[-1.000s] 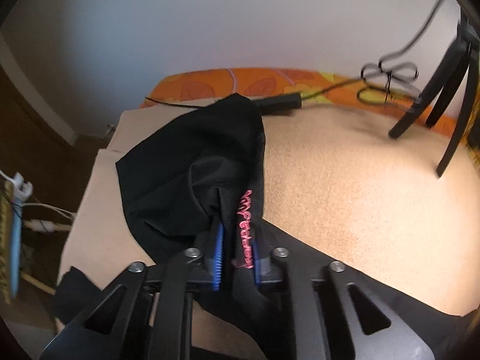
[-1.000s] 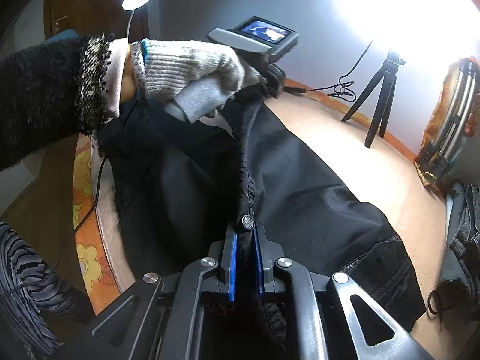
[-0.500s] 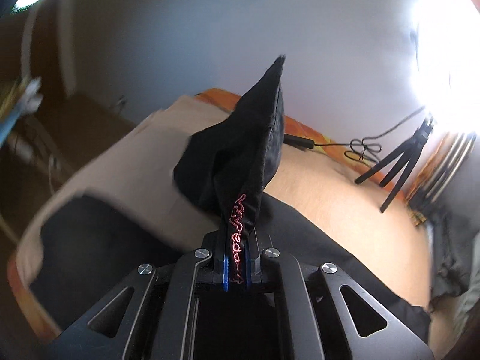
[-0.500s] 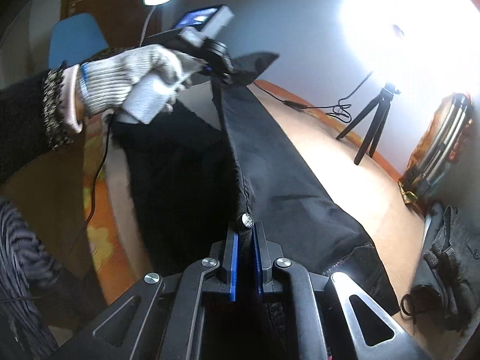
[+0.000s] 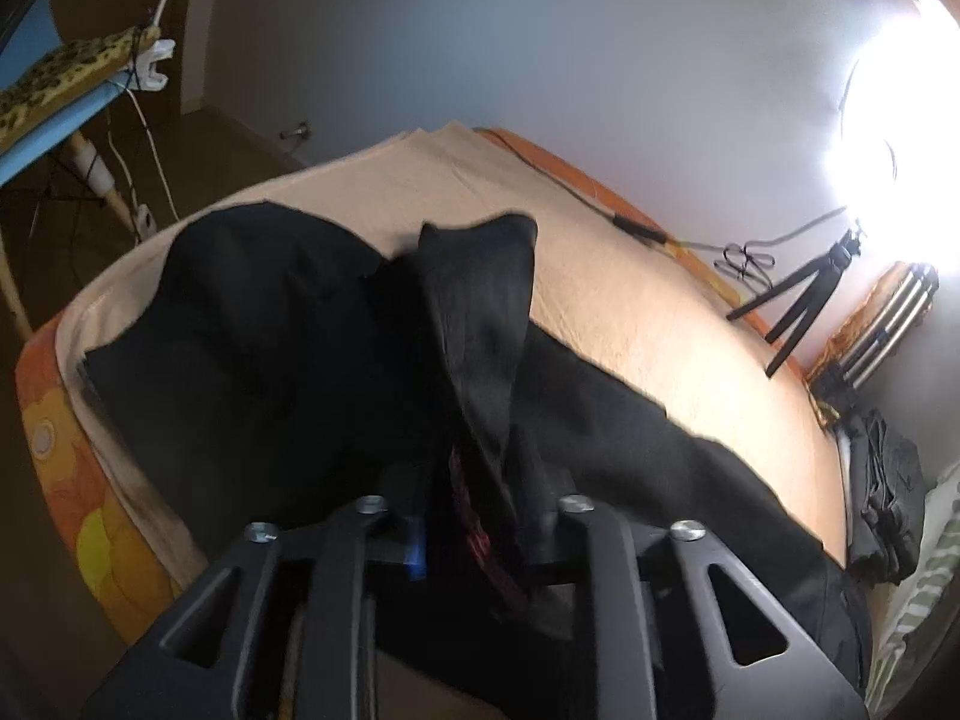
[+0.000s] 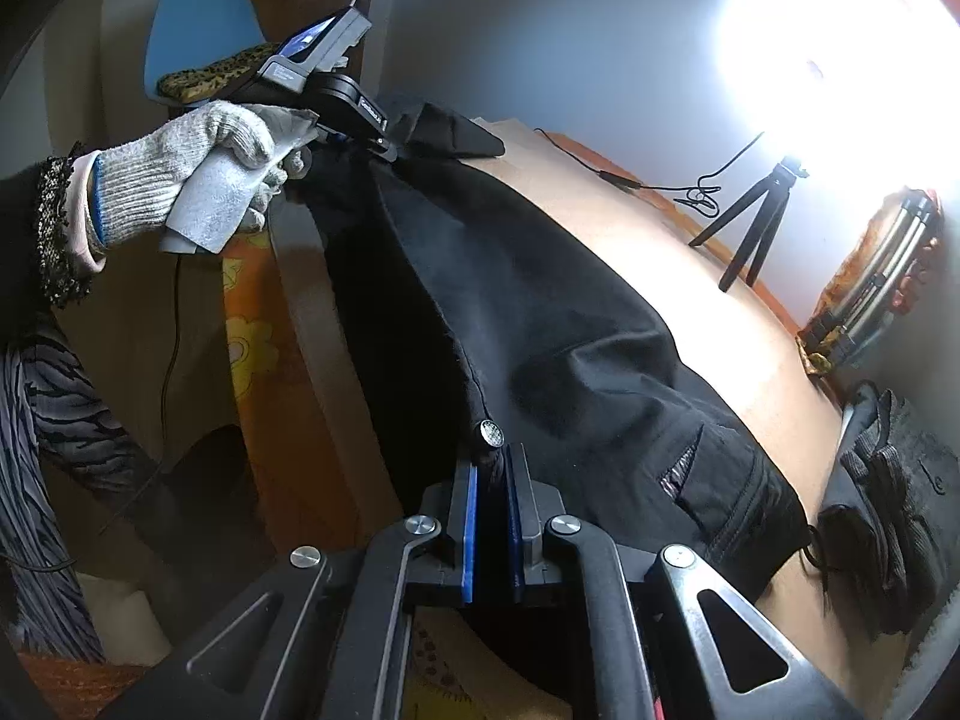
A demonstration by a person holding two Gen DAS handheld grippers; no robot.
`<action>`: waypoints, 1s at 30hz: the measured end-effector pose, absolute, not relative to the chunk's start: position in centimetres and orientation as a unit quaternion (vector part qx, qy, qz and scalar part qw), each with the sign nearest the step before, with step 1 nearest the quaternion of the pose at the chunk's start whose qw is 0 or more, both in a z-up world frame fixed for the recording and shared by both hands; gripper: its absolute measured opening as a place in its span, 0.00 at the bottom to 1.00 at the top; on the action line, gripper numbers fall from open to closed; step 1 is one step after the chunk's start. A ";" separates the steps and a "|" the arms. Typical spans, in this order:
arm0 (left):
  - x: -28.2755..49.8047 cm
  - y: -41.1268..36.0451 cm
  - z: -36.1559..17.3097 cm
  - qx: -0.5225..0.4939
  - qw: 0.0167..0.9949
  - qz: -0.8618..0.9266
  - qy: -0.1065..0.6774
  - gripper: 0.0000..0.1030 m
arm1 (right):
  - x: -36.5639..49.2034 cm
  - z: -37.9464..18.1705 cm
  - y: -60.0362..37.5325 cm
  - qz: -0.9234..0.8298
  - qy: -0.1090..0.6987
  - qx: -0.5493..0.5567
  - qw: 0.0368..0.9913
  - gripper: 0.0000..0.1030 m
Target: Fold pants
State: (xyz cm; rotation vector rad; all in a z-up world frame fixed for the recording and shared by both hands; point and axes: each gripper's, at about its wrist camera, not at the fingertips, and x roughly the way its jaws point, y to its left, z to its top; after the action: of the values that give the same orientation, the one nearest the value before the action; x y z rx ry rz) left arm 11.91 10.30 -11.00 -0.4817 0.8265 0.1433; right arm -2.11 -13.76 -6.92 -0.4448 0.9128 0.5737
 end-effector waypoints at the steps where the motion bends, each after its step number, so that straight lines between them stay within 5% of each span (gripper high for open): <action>1: 12.3 10.7 -10.9 -0.235 0.885 0.072 0.396 0.25 | -2.2 -6.9 -13.8 0.269 0.430 -0.211 0.835 0.05; 6: 14.2 13.5 -10.5 -0.290 0.876 0.052 0.383 0.35 | -2.5 -6.9 -14.1 0.265 0.431 -0.210 0.837 0.05; 13: 18.1 17.7 -10.9 -0.385 0.847 0.048 0.363 0.34 | -2.1 -7.2 -14.3 0.258 0.441 -0.206 0.834 0.05; 15: 18.8 18.2 -10.3 -0.382 0.851 0.059 0.356 0.16 | -2.0 -7.2 -14.3 0.256 0.442 -0.206 0.835 0.05; 18: 19.4 18.3 -8.5 -0.347 0.869 0.063 0.346 0.04 | -1.7 -6.9 -14.3 0.251 0.439 -0.205 0.838 0.05; 25: 16.1 19.8 -3.0 -0.277 0.916 0.070 0.281 0.03 | 0.0 -5.5 -14.7 0.219 0.413 -0.216 0.857 0.05; 30: 14.0 22.9 -6.6 -0.294 0.897 0.091 0.318 0.03 | 0.4 -4.4 -14.1 0.216 0.397 -0.219 0.865 0.05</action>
State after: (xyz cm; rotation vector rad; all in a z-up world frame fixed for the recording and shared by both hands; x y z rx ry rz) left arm 14.00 22.90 -6.56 -0.6092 0.6582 0.1886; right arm 0.42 -14.09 -4.40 -0.4596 0.8313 0.4533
